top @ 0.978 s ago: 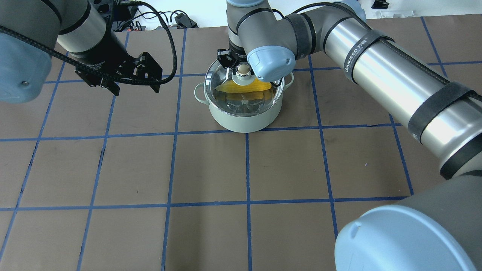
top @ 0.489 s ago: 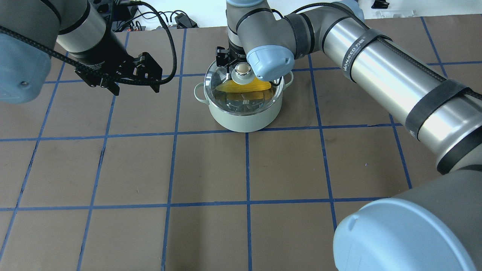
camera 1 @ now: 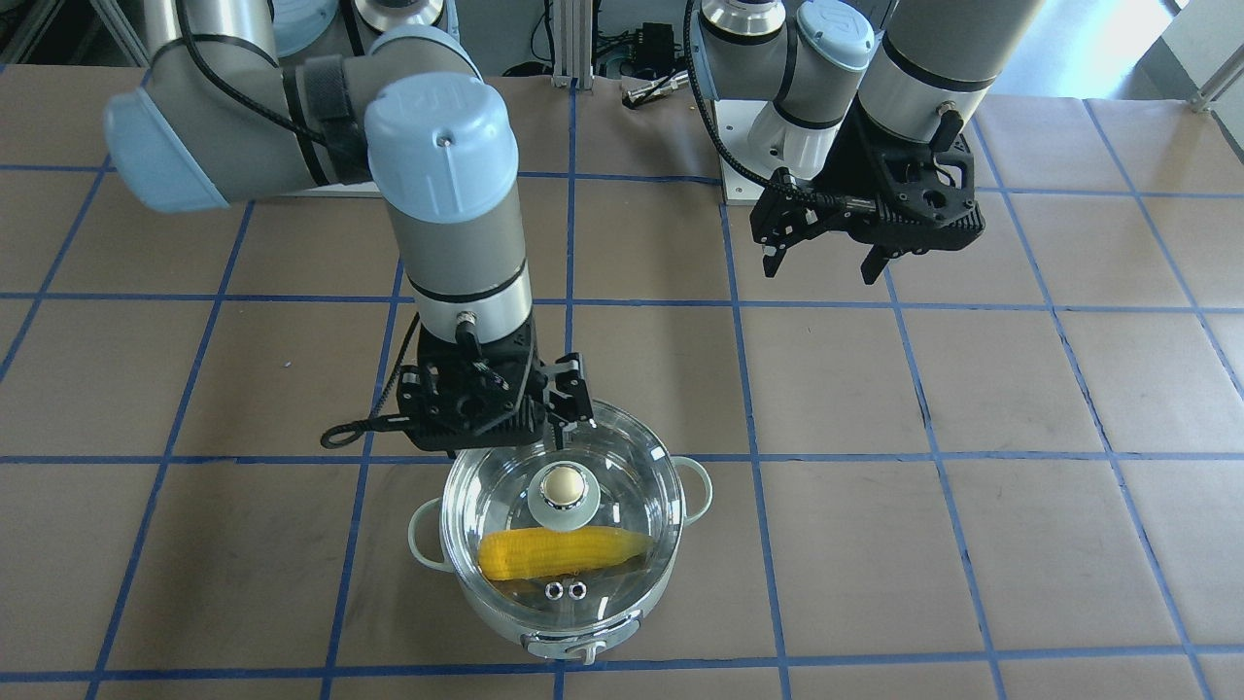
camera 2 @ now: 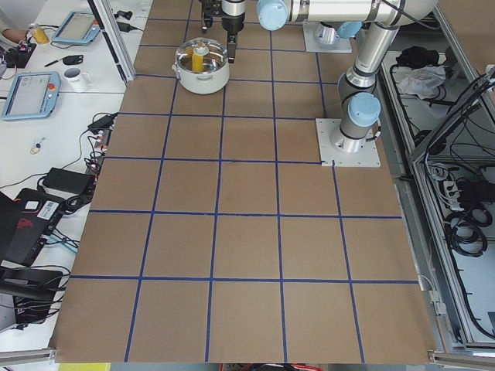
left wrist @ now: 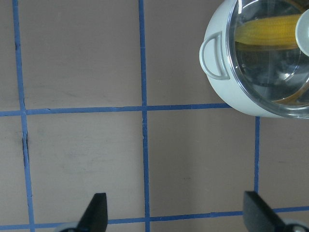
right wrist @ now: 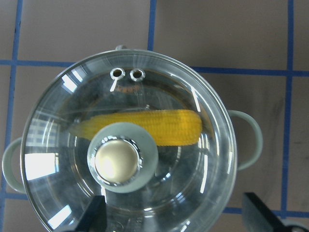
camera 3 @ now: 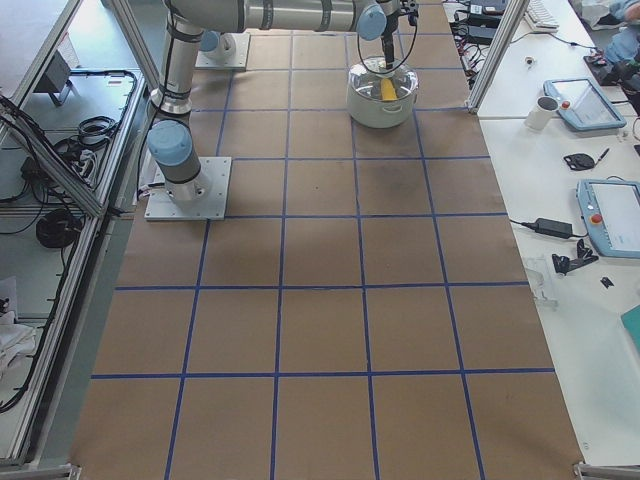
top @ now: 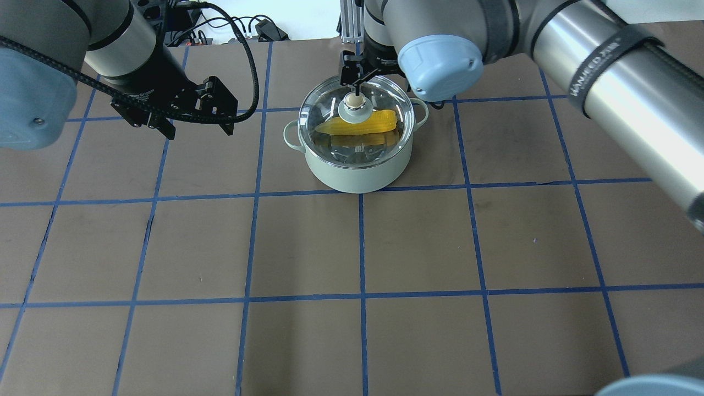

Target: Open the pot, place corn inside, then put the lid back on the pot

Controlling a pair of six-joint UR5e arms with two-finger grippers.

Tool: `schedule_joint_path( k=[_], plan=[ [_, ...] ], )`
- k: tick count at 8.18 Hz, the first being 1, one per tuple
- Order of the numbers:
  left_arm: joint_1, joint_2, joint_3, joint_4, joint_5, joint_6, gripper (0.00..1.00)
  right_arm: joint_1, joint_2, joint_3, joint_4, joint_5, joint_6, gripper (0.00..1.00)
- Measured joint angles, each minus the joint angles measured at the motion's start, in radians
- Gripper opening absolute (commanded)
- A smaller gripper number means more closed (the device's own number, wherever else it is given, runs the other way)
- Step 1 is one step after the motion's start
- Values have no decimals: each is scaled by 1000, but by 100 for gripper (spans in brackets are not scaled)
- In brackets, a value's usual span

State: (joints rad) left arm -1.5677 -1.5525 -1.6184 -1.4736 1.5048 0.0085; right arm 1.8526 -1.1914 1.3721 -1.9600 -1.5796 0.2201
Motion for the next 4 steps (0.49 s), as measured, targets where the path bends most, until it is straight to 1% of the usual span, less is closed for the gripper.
schedule_joint_path(
  k=[2,3,4],
  plan=[
    [0,0,0,0,2,-1,100,-77,-161,139,56,4,-82,100],
    [0,0,0,0,4,0,100,-104,-228,181,96,6,-99,100],
    [0,1,0,-2,6,0,100,-119,-282,201,151,7,-106,100]
  ],
)
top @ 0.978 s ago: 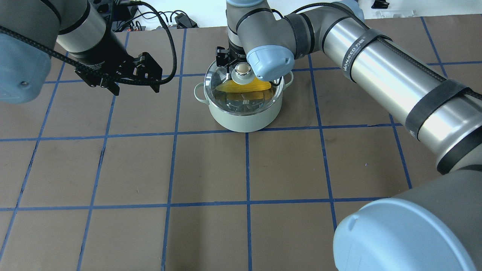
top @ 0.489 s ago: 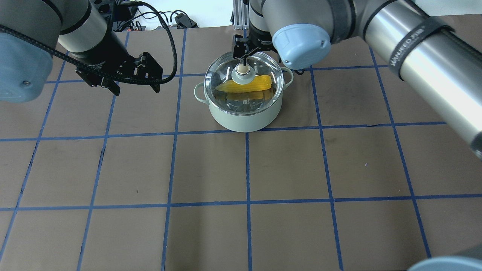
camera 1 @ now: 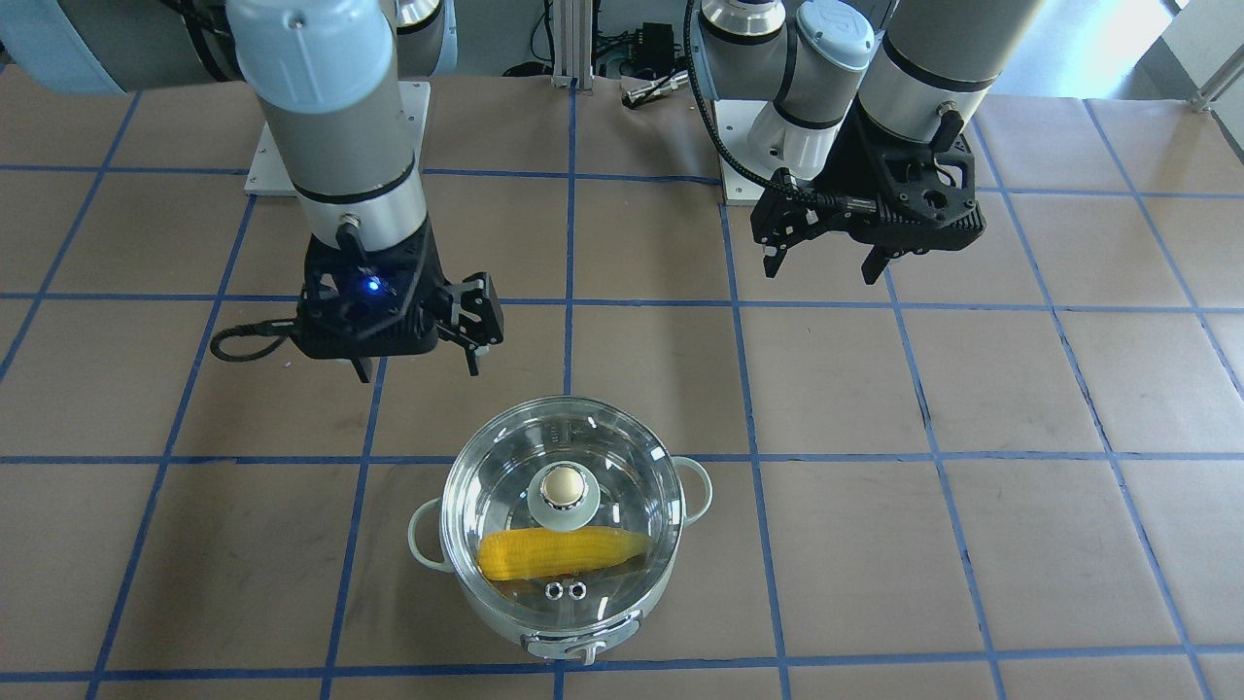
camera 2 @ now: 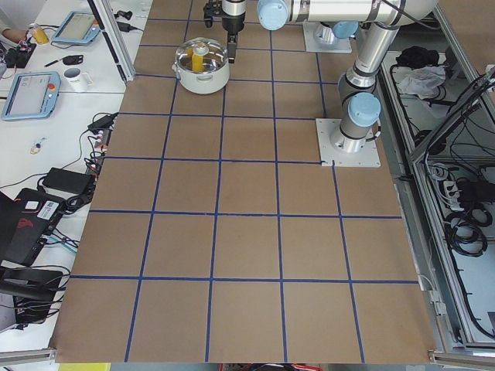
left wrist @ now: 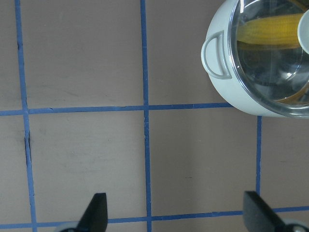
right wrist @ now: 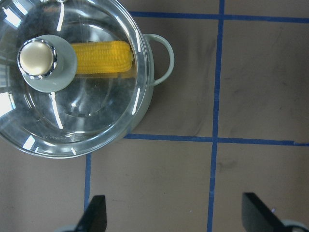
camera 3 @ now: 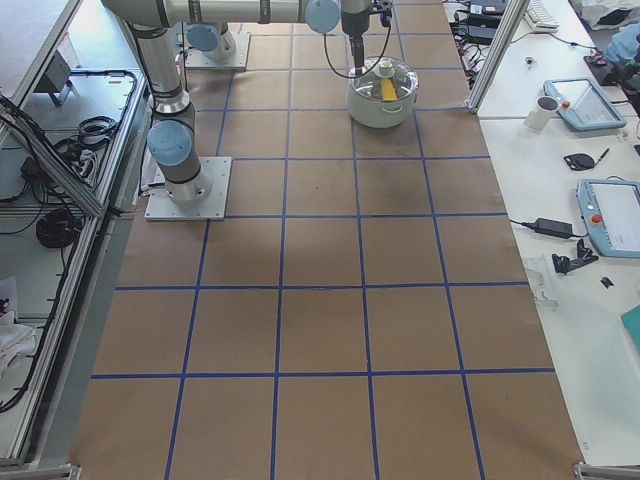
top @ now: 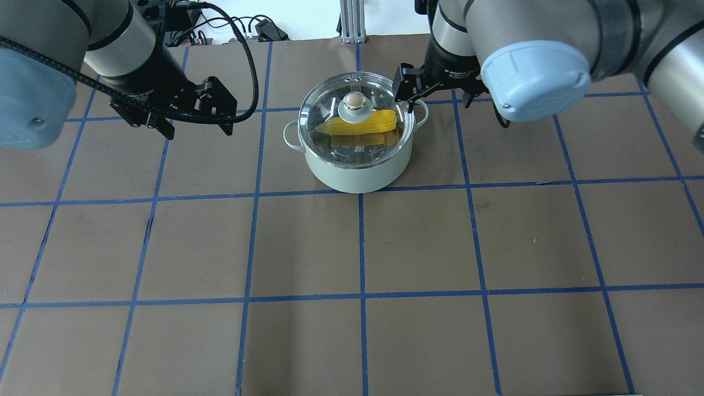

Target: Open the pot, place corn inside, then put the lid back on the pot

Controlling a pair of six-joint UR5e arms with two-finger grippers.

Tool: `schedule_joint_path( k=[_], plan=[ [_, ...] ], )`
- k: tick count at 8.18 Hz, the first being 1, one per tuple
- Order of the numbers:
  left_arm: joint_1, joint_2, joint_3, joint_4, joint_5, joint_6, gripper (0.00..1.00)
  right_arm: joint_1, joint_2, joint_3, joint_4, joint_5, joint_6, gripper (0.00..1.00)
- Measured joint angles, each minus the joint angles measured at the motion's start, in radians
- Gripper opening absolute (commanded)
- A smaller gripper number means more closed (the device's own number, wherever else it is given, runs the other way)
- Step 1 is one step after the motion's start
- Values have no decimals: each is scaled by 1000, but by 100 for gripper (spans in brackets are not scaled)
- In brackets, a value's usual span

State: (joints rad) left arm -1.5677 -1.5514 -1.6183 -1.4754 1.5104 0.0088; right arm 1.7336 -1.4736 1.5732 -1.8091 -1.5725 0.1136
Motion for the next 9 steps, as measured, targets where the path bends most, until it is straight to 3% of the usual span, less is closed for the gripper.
schedule_joint_path(
  k=[5,9],
  plan=[
    [0,1,-1,-2,2,0,100,-15,-150,8,215,-21,0,100],
    [0,3,-1,-3,4,0,100,-17,-176,7,259,-22,2,100]
  ],
)
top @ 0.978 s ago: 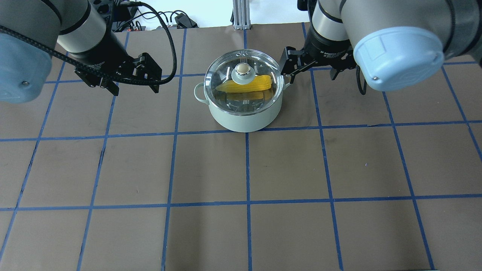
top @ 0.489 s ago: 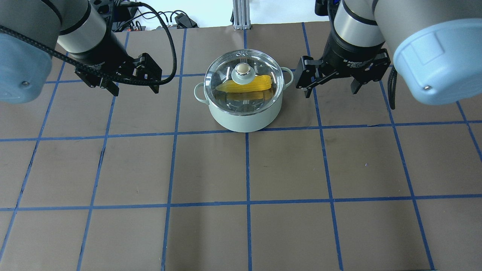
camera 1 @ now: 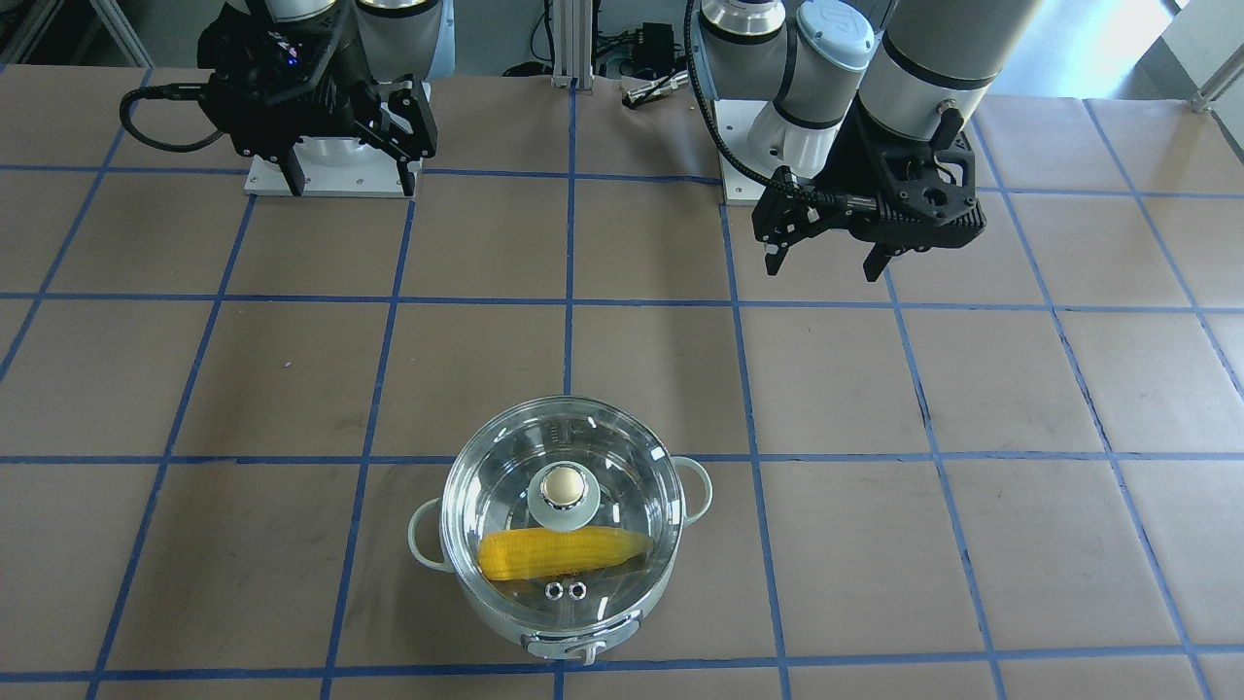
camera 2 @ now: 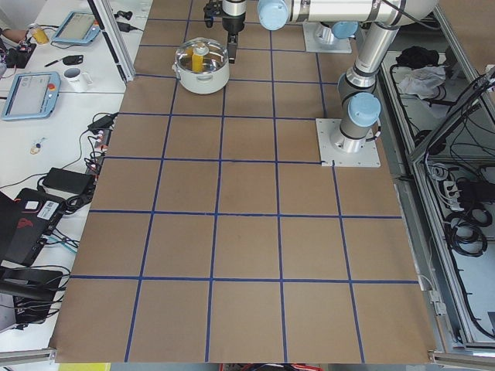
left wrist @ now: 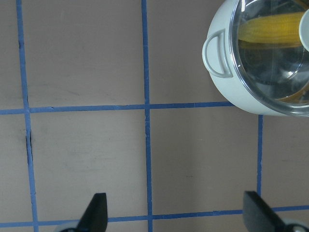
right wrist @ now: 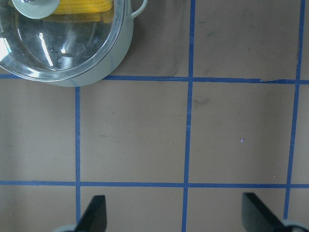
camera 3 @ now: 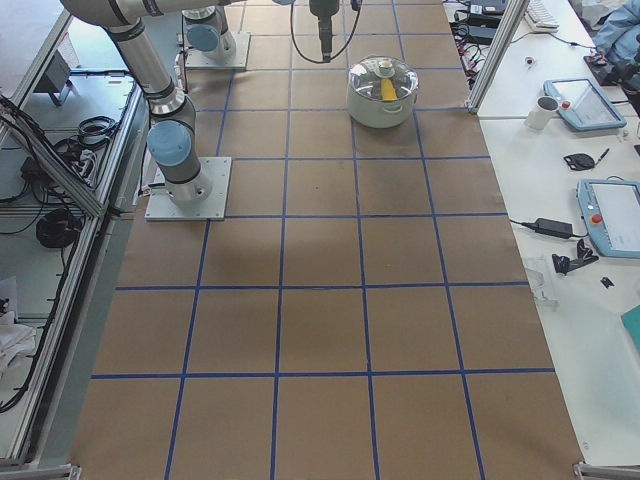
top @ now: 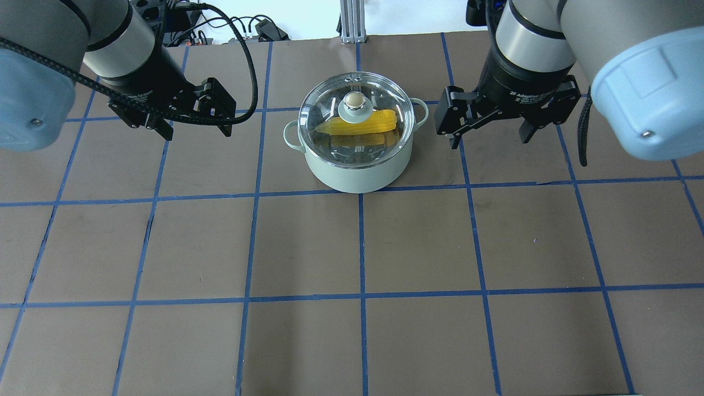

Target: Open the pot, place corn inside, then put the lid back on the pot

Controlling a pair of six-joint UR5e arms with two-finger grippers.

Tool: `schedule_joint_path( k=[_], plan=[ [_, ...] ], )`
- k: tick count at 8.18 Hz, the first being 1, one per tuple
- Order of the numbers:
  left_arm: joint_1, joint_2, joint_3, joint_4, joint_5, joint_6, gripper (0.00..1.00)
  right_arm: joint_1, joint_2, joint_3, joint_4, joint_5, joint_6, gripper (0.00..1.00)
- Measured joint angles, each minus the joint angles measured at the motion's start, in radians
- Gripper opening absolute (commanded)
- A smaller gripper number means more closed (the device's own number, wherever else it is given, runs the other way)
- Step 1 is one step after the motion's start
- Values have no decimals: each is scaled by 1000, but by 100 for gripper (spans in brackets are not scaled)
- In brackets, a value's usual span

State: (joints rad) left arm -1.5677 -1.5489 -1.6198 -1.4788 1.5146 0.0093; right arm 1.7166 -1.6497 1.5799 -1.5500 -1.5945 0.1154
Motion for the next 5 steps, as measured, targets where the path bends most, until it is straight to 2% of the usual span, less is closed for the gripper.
schedule_joint_path(
  k=[5],
  plan=[
    [0,2,0,-2,2,2,100,2,-1,0,-4,-1,0,100]
  ],
)
